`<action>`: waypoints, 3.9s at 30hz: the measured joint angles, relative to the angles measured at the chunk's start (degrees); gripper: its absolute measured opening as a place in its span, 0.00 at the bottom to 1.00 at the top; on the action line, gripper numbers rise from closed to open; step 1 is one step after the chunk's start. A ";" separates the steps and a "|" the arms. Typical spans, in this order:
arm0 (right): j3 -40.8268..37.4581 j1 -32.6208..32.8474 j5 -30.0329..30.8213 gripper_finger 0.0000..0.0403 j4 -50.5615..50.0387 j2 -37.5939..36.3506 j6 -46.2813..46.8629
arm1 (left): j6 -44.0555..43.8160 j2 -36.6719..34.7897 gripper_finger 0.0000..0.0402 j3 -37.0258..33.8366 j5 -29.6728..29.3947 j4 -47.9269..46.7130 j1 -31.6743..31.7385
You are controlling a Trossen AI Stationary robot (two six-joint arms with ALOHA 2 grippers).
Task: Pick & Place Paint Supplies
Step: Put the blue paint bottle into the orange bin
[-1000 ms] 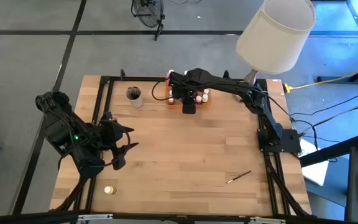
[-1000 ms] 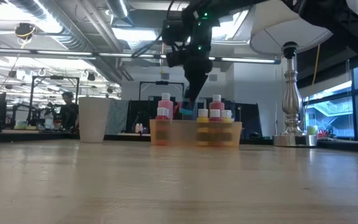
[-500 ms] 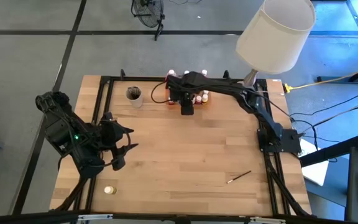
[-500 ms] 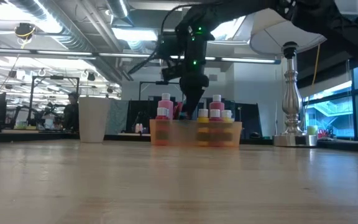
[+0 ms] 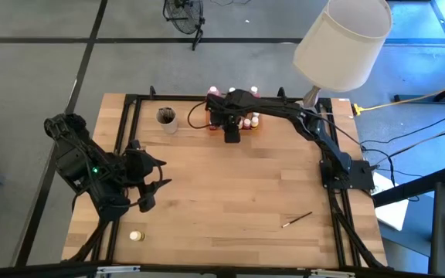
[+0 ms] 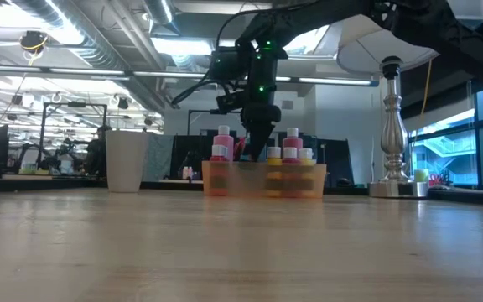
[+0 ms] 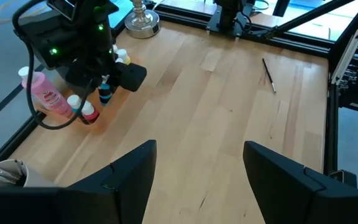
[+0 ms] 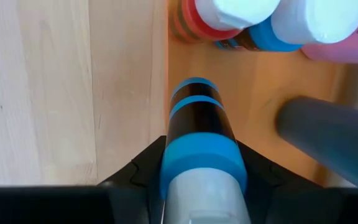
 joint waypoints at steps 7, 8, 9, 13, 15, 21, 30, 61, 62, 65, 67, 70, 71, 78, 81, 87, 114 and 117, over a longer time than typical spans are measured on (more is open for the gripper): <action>0.00 -0.58 -0.75 0.34 -0.60 0.00 -0.03 | -0.02 0.00 0.59 0.00 0.30 0.00 0.00; 0.00 -0.62 -1.25 0.34 -0.94 -0.01 -0.02 | -0.02 0.00 0.59 0.00 0.30 0.00 0.00; 0.00 -0.65 -1.34 0.34 -1.03 0.01 -0.03 | -0.02 0.00 0.59 0.00 0.30 0.00 0.00; 0.00 -0.68 -1.36 0.34 -0.89 0.00 -0.04 | -0.02 0.00 0.59 0.00 0.75 -0.02 -0.17; 0.00 -0.74 -1.36 0.34 -0.85 0.00 -0.05 | -0.03 0.00 0.59 0.00 0.77 -0.02 -0.17; -0.14 -1.35 -1.51 0.34 -0.72 0.41 -0.35 | -0.04 0.00 0.59 0.00 1.45 -0.02 -0.17; -0.27 -1.85 -1.27 0.34 -1.55 3.30 -0.47 | -0.07 0.00 0.59 0.00 1.87 -0.02 -0.17; -0.33 -1.83 -2.60 0.40 -1.68 3.88 -0.56 | 1.06 0.00 0.59 0.00 2.02 -0.03 -0.17; -0.33 -1.83 -2.60 0.41 -1.68 3.88 -0.56 | 1.07 0.00 0.59 0.00 2.02 -0.02 -0.17; -0.33 -1.83 -2.69 0.43 -1.73 3.88 -0.56 | 1.07 0.00 0.59 0.00 2.02 -0.02 -0.17; -0.33 -1.80 -2.96 0.44 -1.81 3.88 -0.53 | 1.07 0.00 0.59 0.00 2.19 -0.04 -0.17; -0.33 -1.74 -3.26 0.44 -1.84 3.88 -0.53 | 1.05 0.01 0.59 0.00 2.73 -0.03 -0.17; -0.33 -1.74 -3.28 0.44 -1.83 3.88 -0.48 | 1.05 0.00 0.59 0.00 2.75 -0.02 -0.17; -0.32 -1.74 -3.21 0.44 -1.76 3.88 -0.23 | 1.05 0.00 0.59 0.00 2.82 -0.03 -0.17; -0.11 -1.74 -3.14 0.45 -1.70 3.88 -0.20 | 1.05 0.00 0.59 0.00 2.85 -0.04 -0.17; -0.04 -1.77 -3.02 0.45 -2.10 3.88 1.28 | 1.07 0.02 0.59 0.00 2.85 -0.04 -0.17; 0.26 -1.70 -1.60 0.56 -3.30 2.02 1.08 | 2.58 0.02 0.59 0.00 2.87 -0.11 -0.17; 0.89 -1.70 -1.99 0.56 -4.02 1.65 1.10 | 2.58 0.02 0.59 0.00 2.88 -0.13 -0.17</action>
